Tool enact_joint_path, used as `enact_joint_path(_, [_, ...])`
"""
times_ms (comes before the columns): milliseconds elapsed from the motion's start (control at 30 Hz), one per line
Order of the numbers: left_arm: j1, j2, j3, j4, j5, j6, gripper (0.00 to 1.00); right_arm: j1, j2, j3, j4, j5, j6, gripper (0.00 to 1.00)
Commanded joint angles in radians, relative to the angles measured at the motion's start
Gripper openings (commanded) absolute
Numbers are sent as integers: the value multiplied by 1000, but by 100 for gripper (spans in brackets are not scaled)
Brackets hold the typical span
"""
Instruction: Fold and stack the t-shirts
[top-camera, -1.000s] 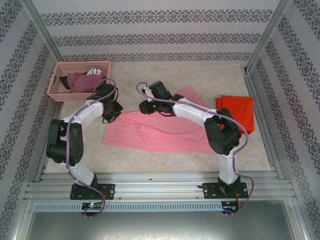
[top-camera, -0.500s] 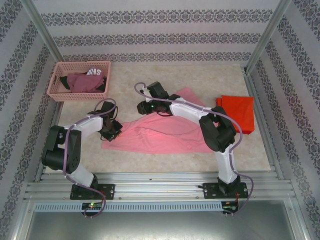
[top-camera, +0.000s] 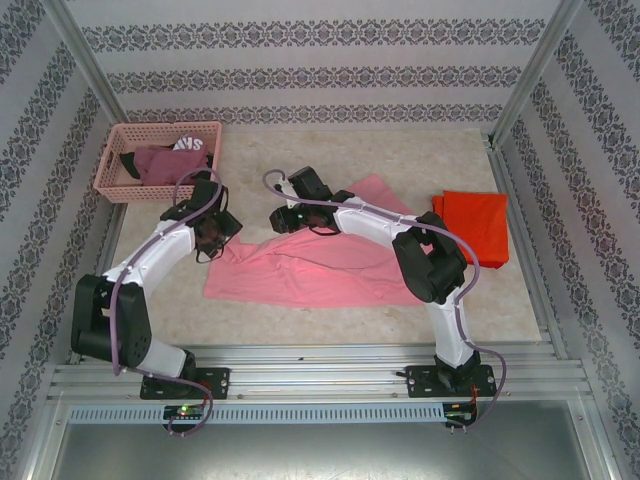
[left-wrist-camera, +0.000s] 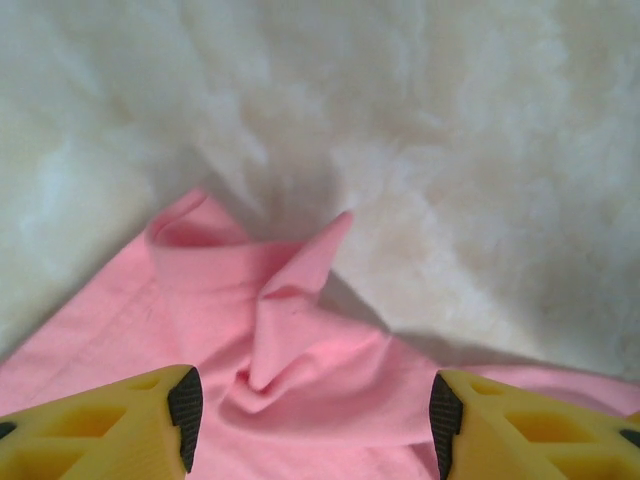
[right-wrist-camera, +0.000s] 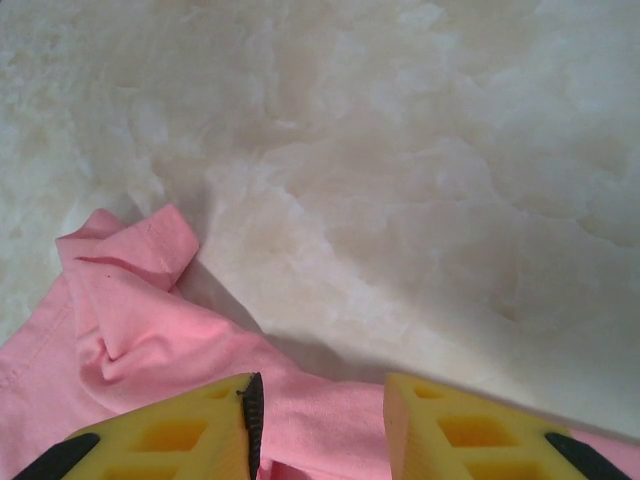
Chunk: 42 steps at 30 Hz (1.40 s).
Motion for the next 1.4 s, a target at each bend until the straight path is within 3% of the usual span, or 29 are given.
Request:
enact_joint_path(0, [-6,84,54,-55,-39,34,61,0,-11,-7,0,-4,-10,37])
enact_joint_path(567, [-1,334,194,-70,5,6,42,-30,-42,-67,15,2,2,37])
enact_joint_path(933, [1,264,167,-113,-65,16,62,-43,-29,-60,28,-25,15,37])
enact_joint_path(1367, [2,273,113,-63,0,-7,56,-44,-28,-76,40,-33,25,37])
